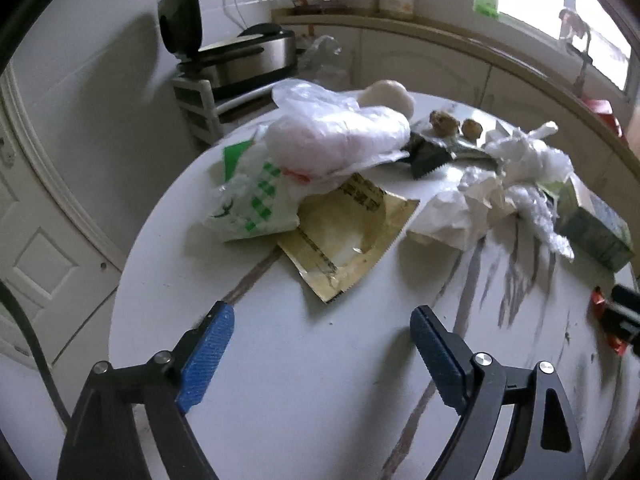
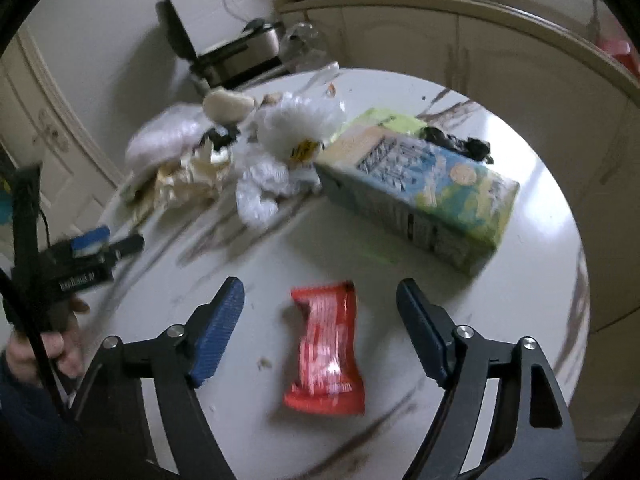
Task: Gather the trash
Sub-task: 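Grasp the green-checked plastic bag with the left tool while the right holds the red wrapper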
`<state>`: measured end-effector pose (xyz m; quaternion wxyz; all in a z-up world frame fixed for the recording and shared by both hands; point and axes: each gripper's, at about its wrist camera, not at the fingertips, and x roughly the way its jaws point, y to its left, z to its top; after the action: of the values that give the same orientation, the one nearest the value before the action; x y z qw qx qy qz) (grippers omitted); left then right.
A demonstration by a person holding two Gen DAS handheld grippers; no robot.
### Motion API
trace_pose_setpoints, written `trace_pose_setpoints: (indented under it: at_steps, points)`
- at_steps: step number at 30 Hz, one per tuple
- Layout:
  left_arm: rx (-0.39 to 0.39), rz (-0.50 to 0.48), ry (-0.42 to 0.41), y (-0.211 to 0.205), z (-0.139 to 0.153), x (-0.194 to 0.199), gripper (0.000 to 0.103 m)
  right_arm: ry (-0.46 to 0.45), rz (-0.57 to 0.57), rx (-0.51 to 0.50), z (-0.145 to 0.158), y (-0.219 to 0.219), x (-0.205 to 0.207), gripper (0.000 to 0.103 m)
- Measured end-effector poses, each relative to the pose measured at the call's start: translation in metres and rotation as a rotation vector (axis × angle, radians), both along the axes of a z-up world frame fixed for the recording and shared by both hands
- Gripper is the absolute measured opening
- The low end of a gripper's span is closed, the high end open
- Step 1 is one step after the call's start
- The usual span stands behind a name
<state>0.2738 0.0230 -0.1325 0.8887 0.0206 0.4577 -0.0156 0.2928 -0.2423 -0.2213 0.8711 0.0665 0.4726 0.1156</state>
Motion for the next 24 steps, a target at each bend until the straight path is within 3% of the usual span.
trace_pose_setpoints:
  at_steps: [3, 5, 10, 24]
  points:
    - [-0.005, -0.002, 0.001, -0.001, 0.0, 0.002, 0.087, 0.01, 0.018, -0.098, -0.005, 0.01, -0.011, 0.058]
    - [-0.015, -0.002, 0.006, 0.001, 0.001, 0.005, 0.087, 0.003, 0.02, -0.104, -0.002, 0.013, -0.015, 0.022]
    - [-0.017, 0.023, 0.013, 0.01, 0.001, 0.023, 0.087, -0.011, 0.007, -0.063, 0.002, 0.013, -0.018, 0.014]
    - [-0.075, 0.101, 0.003, 0.062, 0.01, 0.029, 0.087, -0.018, 0.016, 0.029, -0.002, 0.01, -0.003, 0.013]
